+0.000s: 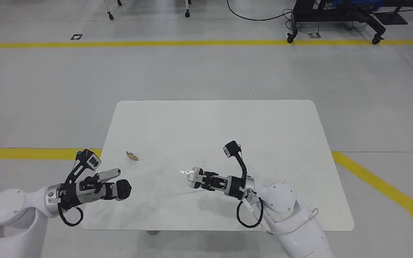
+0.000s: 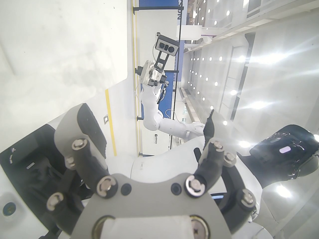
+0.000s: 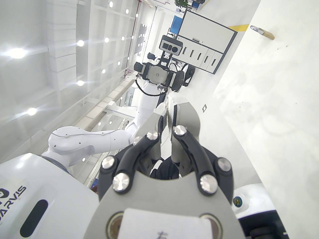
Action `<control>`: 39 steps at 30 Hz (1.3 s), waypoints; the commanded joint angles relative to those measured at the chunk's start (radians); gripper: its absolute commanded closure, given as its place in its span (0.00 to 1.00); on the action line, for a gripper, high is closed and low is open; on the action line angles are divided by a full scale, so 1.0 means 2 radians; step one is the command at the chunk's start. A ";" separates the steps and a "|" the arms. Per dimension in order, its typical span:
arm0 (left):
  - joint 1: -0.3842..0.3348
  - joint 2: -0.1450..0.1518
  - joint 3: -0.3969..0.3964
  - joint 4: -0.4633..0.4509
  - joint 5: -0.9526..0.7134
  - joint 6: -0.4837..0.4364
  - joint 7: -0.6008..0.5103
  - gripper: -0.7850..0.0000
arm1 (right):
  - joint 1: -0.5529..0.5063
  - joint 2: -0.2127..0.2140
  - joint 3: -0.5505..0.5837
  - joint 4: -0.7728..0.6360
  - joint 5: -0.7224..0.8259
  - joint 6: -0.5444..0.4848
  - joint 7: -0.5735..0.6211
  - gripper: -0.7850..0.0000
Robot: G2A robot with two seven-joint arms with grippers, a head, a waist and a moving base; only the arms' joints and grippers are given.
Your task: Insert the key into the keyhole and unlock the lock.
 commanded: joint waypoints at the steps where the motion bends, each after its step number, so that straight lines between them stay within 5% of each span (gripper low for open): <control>1: 0.000 0.000 0.000 0.000 0.000 0.000 0.000 0.00 | 0.000 0.000 0.000 0.000 0.000 0.000 0.000 1.00; 15: 0.003 0.000 0.003 -0.013 0.017 -0.010 0.016 0.00 | 0.000 0.000 0.000 0.000 0.000 0.000 0.000 1.00; 17: 0.005 0.001 0.018 -0.038 0.041 0.011 0.029 0.00 | 0.000 0.000 0.000 0.000 0.000 0.000 0.000 1.00; 21: -0.027 0.002 0.030 -0.030 0.100 0.089 0.144 0.00 | 0.000 0.000 0.000 0.000 0.000 0.000 0.000 1.00; 29: -0.107 0.009 0.086 -0.006 0.201 0.293 0.195 0.00 | 0.000 0.000 0.000 0.000 0.000 0.000 0.000 1.00; 39: -0.107 0.009 0.086 -0.006 0.201 0.293 0.195 0.00 | 0.000 0.000 0.000 0.000 0.000 0.000 0.000 1.00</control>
